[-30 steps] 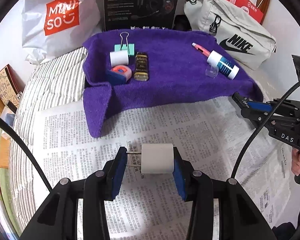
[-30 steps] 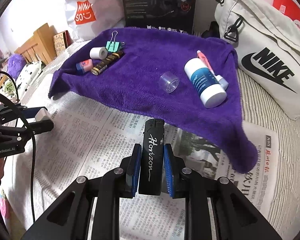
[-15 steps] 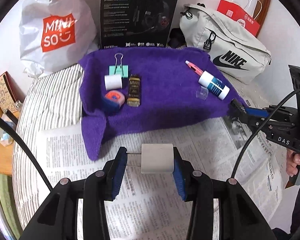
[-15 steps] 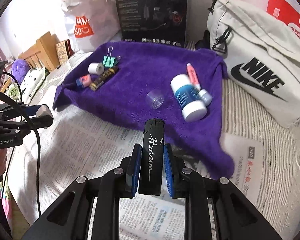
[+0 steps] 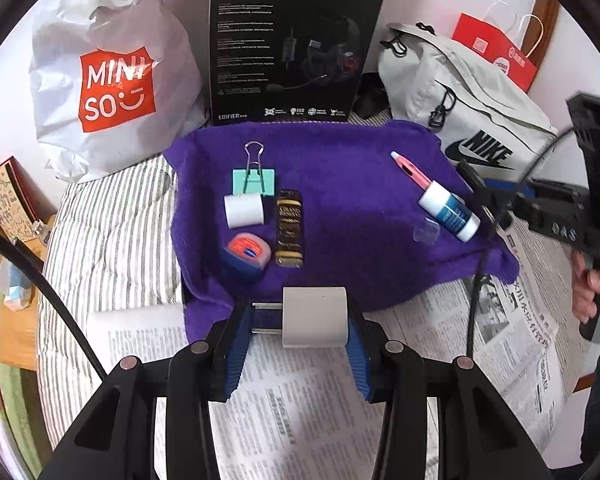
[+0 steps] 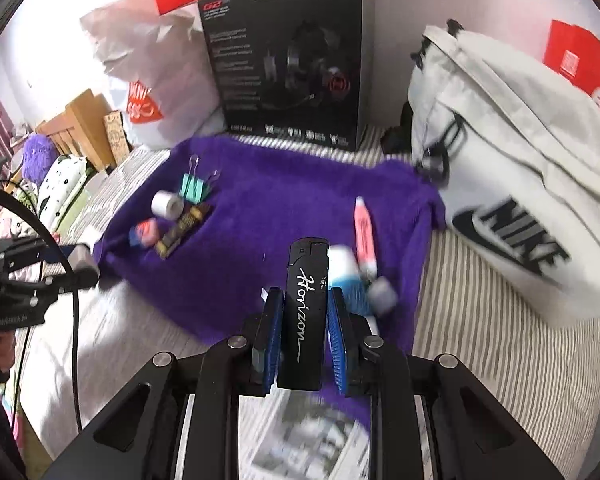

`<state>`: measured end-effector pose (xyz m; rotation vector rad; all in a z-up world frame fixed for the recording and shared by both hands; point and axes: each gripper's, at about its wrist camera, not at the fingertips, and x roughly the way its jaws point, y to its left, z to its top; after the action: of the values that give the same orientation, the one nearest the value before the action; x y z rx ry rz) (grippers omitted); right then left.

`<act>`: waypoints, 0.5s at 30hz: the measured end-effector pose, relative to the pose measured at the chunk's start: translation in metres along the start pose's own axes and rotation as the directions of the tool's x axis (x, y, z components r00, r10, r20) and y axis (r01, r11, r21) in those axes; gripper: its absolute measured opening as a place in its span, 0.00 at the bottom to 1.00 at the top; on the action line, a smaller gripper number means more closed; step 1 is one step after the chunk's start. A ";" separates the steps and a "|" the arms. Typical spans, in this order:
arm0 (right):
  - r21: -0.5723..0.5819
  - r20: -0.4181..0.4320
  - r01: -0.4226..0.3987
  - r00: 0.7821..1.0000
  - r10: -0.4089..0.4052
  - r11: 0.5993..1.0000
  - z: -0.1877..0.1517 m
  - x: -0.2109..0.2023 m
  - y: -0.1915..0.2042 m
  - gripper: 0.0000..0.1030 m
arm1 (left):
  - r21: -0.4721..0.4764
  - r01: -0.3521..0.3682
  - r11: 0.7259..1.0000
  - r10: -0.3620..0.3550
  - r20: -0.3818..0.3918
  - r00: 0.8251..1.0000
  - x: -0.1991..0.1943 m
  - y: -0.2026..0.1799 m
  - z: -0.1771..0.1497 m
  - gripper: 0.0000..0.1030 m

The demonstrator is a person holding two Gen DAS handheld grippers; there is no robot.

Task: Organize rigid objects
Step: 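Carry the Horizon tube onto the towel while the left tool carries the white plug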

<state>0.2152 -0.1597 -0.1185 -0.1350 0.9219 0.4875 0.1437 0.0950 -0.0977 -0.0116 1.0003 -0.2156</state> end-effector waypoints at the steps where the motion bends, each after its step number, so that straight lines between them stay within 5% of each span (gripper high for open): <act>1: 0.001 -0.001 0.001 1.000 -0.001 1.000 0.008 0.006 -0.001 0.22 | -0.002 -0.002 1.000 0.002 -0.001 1.000 0.002 0.002 0.003 0.40; 15: 0.085 -0.069 0.000 0.998 0.006 0.996 0.054 0.078 -0.015 0.22 | -0.015 0.011 1.000 -0.011 -0.017 1.000 0.021 0.023 0.023 0.40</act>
<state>0.3010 -0.1289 -0.1492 -0.0738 1.0090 0.4480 0.1776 0.1115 -0.1056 -0.0292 1.0190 -0.2184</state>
